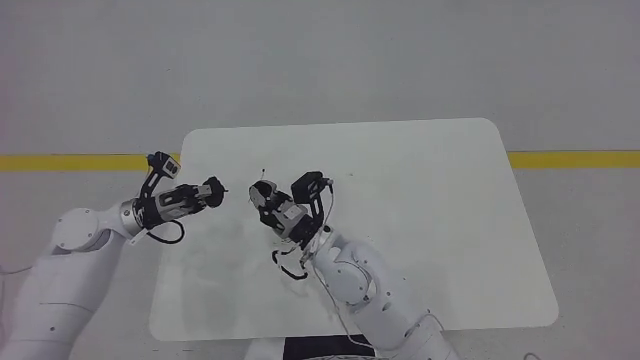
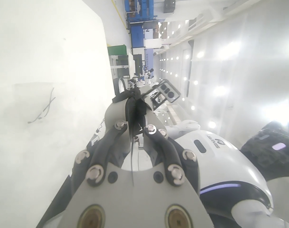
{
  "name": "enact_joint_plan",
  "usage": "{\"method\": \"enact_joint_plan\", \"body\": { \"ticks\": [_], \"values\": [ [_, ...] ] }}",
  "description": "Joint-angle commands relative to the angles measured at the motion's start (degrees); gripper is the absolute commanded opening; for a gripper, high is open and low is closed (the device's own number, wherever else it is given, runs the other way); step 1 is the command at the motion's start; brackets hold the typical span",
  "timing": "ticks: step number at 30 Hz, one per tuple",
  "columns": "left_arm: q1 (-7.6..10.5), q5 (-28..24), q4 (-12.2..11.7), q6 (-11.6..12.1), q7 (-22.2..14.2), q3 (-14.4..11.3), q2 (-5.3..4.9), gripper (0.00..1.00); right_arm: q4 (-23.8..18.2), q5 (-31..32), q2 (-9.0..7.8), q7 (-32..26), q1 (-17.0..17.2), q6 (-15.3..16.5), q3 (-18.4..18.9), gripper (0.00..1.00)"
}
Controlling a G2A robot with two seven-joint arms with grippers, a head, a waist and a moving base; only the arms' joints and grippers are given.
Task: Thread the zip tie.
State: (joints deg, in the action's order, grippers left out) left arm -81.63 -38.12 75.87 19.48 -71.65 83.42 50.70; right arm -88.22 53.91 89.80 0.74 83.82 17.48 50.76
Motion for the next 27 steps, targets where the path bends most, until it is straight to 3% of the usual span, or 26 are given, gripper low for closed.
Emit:
{"method": "enact_joint_plan", "body": {
  "ticks": [1,8,27],
  "values": [
    [0.56,2.18,-0.42,0.00,0.71,-1.44,0.26,0.00,0.09,0.71,0.11,2.29,-0.10,-0.99,-0.54,0.00],
    [2.21,2.46,-1.27,0.00,0.88,-2.84,1.04,0.00,0.92,1.26,0.38,5.34,-0.42,-2.98,-1.63,0.00],
    [2.21,2.46,-1.27,0.00,0.88,-2.84,1.04,0.00,0.92,1.26,0.38,5.34,-0.42,-2.98,-1.63,0.00]
  ]
}}
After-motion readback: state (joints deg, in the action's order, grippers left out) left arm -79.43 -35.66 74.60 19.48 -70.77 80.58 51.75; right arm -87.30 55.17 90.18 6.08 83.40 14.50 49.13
